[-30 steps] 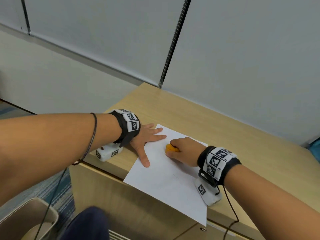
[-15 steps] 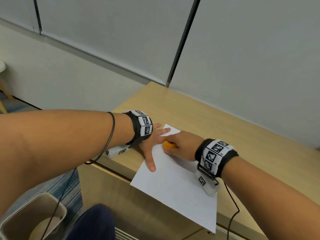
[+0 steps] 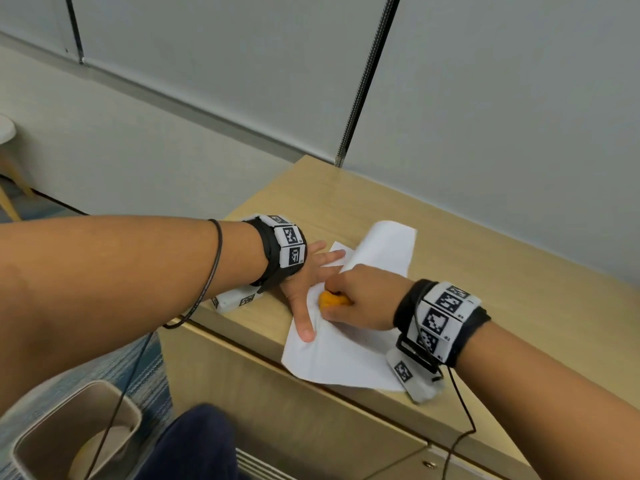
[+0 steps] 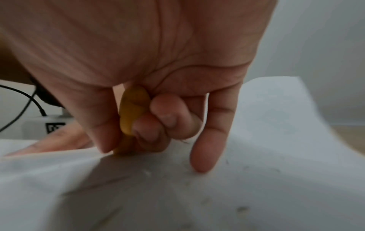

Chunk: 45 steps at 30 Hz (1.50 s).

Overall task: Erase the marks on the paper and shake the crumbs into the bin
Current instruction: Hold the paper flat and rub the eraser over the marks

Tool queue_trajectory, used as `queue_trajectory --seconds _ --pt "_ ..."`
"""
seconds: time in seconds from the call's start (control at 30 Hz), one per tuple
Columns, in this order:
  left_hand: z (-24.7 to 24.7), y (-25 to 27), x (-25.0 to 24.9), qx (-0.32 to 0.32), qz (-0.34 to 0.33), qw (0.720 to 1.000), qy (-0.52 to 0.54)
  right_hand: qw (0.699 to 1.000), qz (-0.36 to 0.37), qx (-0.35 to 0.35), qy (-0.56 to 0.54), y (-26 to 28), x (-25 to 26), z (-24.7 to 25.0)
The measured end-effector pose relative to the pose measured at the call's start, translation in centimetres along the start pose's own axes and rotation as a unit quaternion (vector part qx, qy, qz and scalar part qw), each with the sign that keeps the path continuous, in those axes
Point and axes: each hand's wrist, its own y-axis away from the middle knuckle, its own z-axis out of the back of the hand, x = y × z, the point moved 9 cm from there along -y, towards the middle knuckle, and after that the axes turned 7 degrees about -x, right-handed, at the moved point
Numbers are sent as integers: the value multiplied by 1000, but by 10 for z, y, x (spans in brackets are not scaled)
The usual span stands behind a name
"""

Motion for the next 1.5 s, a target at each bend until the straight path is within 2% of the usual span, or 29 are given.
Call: queue_trajectory --seconds 0.13,0.27,0.33,0.43,0.6,0.77,0.97,1.03,1.13,1.17,1.33,1.43,1.5 --pt "1 6 5 -8 37 999 8 998 -11 4 -69 32 -12 -12" --pt "0 10 7 -6 54 999 7 998 -18 28 -62 42 -13 -12" --pt "3 11 4 -8 41 999 0 998 -26 27 -51 34 -12 -6" --pt "1 11 4 -6 34 999 1 998 -38 -13 -54 9 -11 6" --pt "-4 6 7 0 40 999 1 998 -51 -15 -40 -5 -6 4" --pt "-2 7 5 0 38 999 -6 994 -33 104 -3 16 -4 -7" --pt "-3 7 8 4 44 999 -13 998 -52 18 -19 -17 -6 9" --pt "-3 8 7 4 45 999 -6 997 -48 52 -35 -2 -5 1" --pt "1 9 3 -6 43 999 -2 989 -52 138 -27 22 -3 -10" --pt "1 10 2 -6 43 999 -3 988 -52 142 -21 21 -4 -10" --pt "-2 8 8 3 44 999 -19 997 -82 2 15 -15 -11 9" --pt "-1 10 8 6 44 999 -18 999 -31 12 -35 -10 17 -2" --pt "-1 9 7 3 42 999 -14 998 -19 30 -50 -6 19 -5"
